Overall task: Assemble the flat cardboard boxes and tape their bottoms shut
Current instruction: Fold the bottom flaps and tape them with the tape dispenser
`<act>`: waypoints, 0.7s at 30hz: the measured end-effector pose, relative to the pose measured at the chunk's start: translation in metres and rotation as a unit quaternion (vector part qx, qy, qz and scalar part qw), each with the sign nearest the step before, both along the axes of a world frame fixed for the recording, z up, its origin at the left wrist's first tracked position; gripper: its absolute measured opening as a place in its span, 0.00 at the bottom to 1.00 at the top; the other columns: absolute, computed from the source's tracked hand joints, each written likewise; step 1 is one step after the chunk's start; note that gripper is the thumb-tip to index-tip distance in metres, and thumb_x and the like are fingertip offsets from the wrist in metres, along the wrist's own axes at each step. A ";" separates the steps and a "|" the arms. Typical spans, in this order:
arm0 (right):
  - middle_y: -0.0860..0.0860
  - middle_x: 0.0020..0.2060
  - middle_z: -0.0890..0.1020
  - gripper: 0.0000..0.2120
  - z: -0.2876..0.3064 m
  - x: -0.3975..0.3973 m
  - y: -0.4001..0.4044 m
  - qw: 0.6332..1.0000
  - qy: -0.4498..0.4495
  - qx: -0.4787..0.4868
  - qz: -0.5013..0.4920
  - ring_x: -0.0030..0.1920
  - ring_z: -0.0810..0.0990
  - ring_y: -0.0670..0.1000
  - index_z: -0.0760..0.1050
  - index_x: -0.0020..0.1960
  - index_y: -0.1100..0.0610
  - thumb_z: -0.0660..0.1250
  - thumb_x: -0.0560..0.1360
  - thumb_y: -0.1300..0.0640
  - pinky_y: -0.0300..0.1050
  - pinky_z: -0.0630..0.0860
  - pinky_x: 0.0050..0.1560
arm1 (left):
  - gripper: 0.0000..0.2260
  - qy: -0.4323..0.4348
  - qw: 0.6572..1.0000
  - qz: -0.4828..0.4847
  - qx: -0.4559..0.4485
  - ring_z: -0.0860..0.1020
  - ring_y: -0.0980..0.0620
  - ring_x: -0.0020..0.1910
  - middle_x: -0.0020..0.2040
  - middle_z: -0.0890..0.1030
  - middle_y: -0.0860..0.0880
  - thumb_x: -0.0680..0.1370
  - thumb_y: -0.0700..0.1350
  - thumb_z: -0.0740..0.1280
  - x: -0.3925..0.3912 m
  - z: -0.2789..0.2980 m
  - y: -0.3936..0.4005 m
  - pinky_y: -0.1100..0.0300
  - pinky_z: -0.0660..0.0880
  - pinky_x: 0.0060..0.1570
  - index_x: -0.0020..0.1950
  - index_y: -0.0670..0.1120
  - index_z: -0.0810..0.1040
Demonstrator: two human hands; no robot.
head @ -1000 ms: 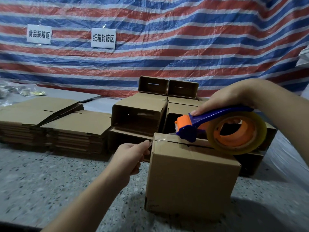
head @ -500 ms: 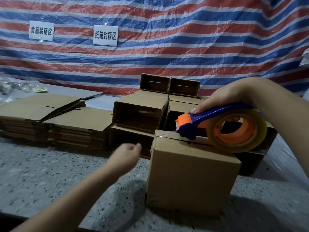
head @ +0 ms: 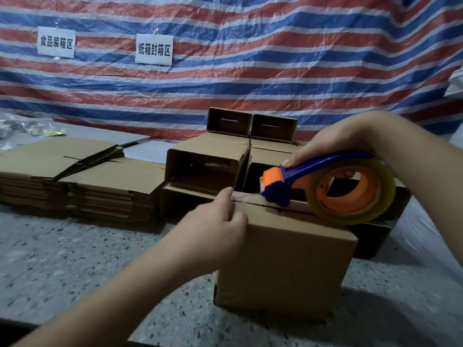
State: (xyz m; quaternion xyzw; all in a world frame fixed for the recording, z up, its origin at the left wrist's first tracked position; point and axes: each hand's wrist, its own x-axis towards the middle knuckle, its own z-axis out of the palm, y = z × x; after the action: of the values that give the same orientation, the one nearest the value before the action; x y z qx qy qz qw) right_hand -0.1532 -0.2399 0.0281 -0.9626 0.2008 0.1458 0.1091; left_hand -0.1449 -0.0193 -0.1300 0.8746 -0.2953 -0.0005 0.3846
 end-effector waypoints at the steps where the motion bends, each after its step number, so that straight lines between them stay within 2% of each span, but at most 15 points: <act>1: 0.53 0.38 0.88 0.40 0.000 0.001 -0.001 1.000 0.002 -0.002 0.001 0.34 0.87 0.51 0.73 0.66 0.51 0.69 0.60 0.31 0.41 0.79 0.30 | 0.26 -0.042 0.998 0.003 0.036 0.74 0.53 0.63 0.76 0.65 0.51 0.82 0.60 0.51 0.002 0.003 -0.003 0.57 0.72 0.61 0.80 0.60 0.48; 2: 0.54 0.38 0.88 0.43 0.000 0.002 -0.001 1.000 0.002 -0.003 0.003 0.35 0.87 0.51 0.73 0.68 0.51 0.70 0.59 0.30 0.41 0.79 0.31 | 0.27 -0.084 0.994 0.003 0.062 0.67 0.51 0.72 0.79 0.59 0.51 0.81 0.62 0.51 0.003 0.006 -0.006 0.55 0.64 0.69 0.80 0.60 0.47; 3: 0.54 0.39 0.88 0.44 0.000 0.003 -0.002 1.000 0.003 -0.004 0.006 0.35 0.87 0.51 0.73 0.68 0.51 0.70 0.58 0.30 0.42 0.80 0.31 | 0.29 -0.114 0.990 -0.005 0.082 0.58 0.51 0.77 0.81 0.53 0.53 0.80 0.65 0.51 0.004 0.007 -0.008 0.56 0.56 0.72 0.80 0.60 0.48; 4: 0.54 0.39 0.88 0.44 0.001 0.003 -0.003 1.000 0.007 -0.005 0.009 0.35 0.87 0.51 0.73 0.68 0.51 0.70 0.57 0.30 0.42 0.80 0.31 | 0.32 -0.129 0.986 -0.019 0.100 0.53 0.53 0.78 0.81 0.49 0.55 0.78 0.69 0.51 0.004 0.007 -0.010 0.57 0.51 0.72 0.80 0.60 0.49; 6: 0.53 0.38 0.88 0.41 0.003 0.004 -0.005 1.000 0.012 -0.001 0.007 0.34 0.87 0.50 0.74 0.64 0.52 0.70 0.58 0.30 0.41 0.79 0.30 | 0.37 -0.144 0.980 -0.039 0.132 0.52 0.55 0.78 0.80 0.51 0.57 0.73 0.74 0.52 0.004 0.004 -0.012 0.56 0.51 0.73 0.79 0.59 0.52; 9: 0.53 0.38 0.88 0.36 0.000 0.007 -0.007 0.999 0.028 0.002 0.020 0.34 0.86 0.49 0.77 0.59 0.52 0.71 0.59 0.31 0.40 0.79 0.30 | 0.41 -0.183 0.969 -0.024 0.164 0.53 0.57 0.78 0.79 0.55 0.59 0.69 0.76 0.46 0.007 0.001 -0.011 0.55 0.51 0.74 0.79 0.59 0.53; 14: 0.55 0.46 0.88 0.40 0.007 0.016 -0.027 0.996 0.079 -0.025 0.014 0.44 0.88 0.53 0.84 0.52 0.53 0.75 0.53 0.23 0.45 0.83 0.40 | 0.42 -0.232 0.952 -0.023 0.196 0.53 0.58 0.78 0.79 0.56 0.58 0.69 0.76 0.41 0.009 0.002 -0.012 0.54 0.48 0.75 0.79 0.57 0.55; 16: 0.57 0.50 0.87 0.32 -0.007 0.026 -0.040 0.995 0.070 -0.065 -0.007 0.51 0.87 0.57 0.86 0.50 0.52 0.72 0.63 0.25 0.51 0.84 0.53 | 0.41 -0.241 0.950 -0.022 0.200 0.53 0.58 0.78 0.79 0.58 0.58 0.69 0.75 0.40 0.010 0.003 -0.011 0.54 0.48 0.76 0.79 0.57 0.56; 17: 0.58 0.53 0.86 0.28 -0.019 0.031 -0.047 0.996 0.045 -0.080 -0.016 0.54 0.86 0.58 0.85 0.53 0.53 0.70 0.70 0.29 0.52 0.82 0.58 | 0.41 -0.244 0.949 -0.022 0.199 0.54 0.59 0.77 0.79 0.58 0.58 0.70 0.75 0.40 0.010 0.003 -0.011 0.55 0.48 0.75 0.78 0.58 0.57; 18: 0.59 0.55 0.86 0.27 -0.025 0.033 -0.056 0.995 0.026 -0.093 -0.022 0.55 0.85 0.59 0.85 0.55 0.54 0.69 0.73 0.32 0.52 0.81 0.60 | 0.41 -0.245 0.949 -0.022 0.196 0.54 0.59 0.77 0.79 0.58 0.59 0.70 0.75 0.40 0.010 0.003 -0.011 0.55 0.48 0.75 0.78 0.58 0.57; 19: 0.59 0.53 0.86 0.31 -0.023 0.029 -0.060 0.993 0.043 -0.102 -0.032 0.54 0.86 0.59 0.85 0.54 0.54 0.70 0.70 0.28 0.52 0.81 0.60 | 0.41 -0.246 0.950 -0.024 0.193 0.54 0.59 0.77 0.78 0.58 0.59 0.70 0.75 0.41 0.010 0.003 -0.010 0.56 0.49 0.75 0.78 0.58 0.57; 21: 0.56 0.48 0.88 0.44 -0.010 0.013 -0.063 0.988 0.108 -0.106 -0.040 0.51 0.87 0.57 0.85 0.53 0.52 0.72 0.53 0.19 0.52 0.82 0.57 | 0.41 -0.249 0.949 -0.031 0.192 0.55 0.59 0.77 0.78 0.59 0.59 0.70 0.75 0.40 0.009 0.004 -0.009 0.57 0.49 0.75 0.78 0.58 0.57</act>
State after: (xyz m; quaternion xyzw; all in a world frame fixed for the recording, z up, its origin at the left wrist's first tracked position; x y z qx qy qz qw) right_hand -0.1405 -0.3031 0.0183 -0.9386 0.2639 0.2220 -0.0103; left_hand -0.1363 -0.0285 -0.1263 0.8946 -0.4027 0.1486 0.1239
